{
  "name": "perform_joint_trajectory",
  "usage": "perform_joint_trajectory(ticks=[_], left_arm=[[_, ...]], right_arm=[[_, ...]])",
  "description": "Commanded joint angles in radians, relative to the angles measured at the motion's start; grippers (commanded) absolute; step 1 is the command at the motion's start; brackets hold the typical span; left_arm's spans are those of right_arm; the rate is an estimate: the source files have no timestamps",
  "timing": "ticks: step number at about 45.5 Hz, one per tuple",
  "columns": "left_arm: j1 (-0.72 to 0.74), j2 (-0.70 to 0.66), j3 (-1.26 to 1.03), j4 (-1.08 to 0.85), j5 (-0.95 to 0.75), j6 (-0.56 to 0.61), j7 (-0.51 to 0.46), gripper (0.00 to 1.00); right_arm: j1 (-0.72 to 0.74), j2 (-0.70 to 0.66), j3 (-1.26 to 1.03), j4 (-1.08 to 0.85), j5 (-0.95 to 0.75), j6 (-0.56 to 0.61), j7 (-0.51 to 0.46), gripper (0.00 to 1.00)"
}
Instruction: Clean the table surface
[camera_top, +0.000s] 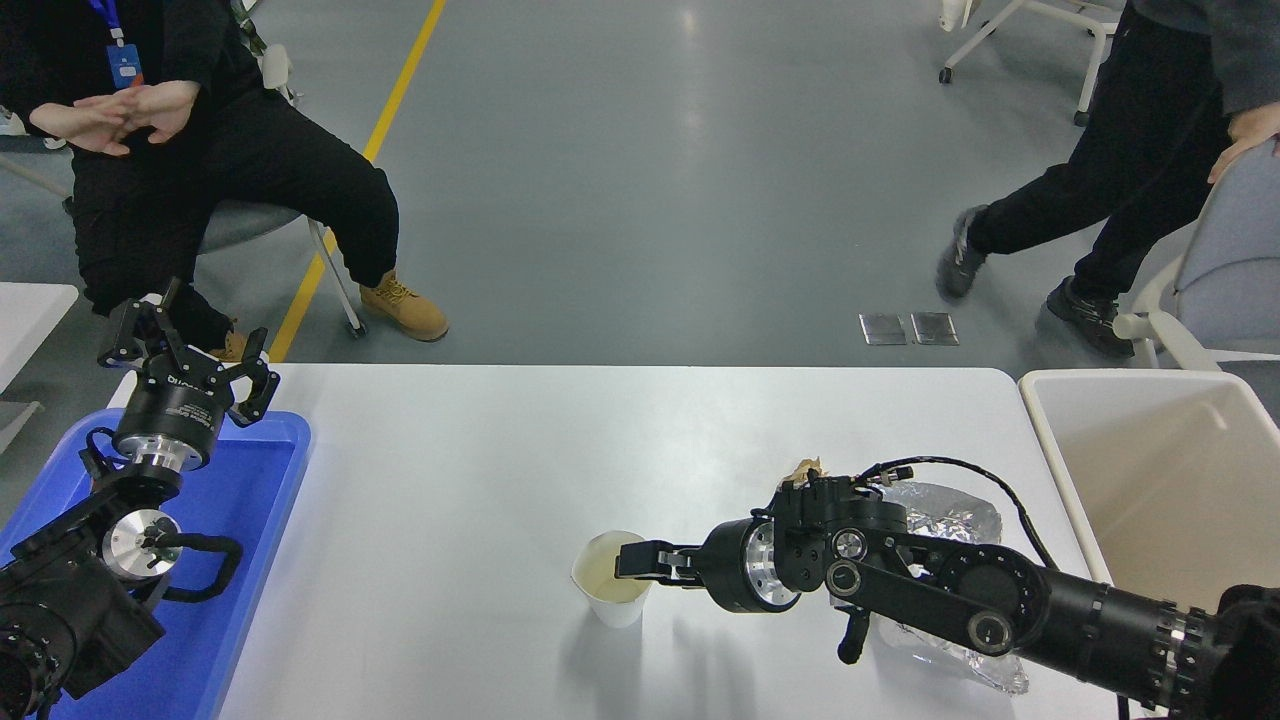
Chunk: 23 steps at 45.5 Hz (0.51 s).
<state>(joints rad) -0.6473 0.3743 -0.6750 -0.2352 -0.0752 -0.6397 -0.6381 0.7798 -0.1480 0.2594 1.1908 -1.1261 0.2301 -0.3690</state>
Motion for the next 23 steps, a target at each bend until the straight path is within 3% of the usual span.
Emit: perform_joint_trajectory(ticks=[1, 15, 23], left_arm=[[0.000, 0.000, 0.000, 0.000, 0.000, 0.000, 0.000, 1.00], [0.000, 0.000, 0.000, 0.000, 0.000, 0.000, 0.000, 1.00], [0.000, 0.000, 0.000, 0.000, 0.000, 0.000, 0.000, 1.00]], right_arm=[[-0.007, 0.031, 0.000, -0.039, -0.001, 0.000, -0.018, 0.84], [-0.010, 0.045, 0.000, -0.082, -0.003, 0.000, -0.019, 0.83], [-0.011, 0.051, -0.002, -0.086, -0.012, 0.000, -0.025, 0.74]])
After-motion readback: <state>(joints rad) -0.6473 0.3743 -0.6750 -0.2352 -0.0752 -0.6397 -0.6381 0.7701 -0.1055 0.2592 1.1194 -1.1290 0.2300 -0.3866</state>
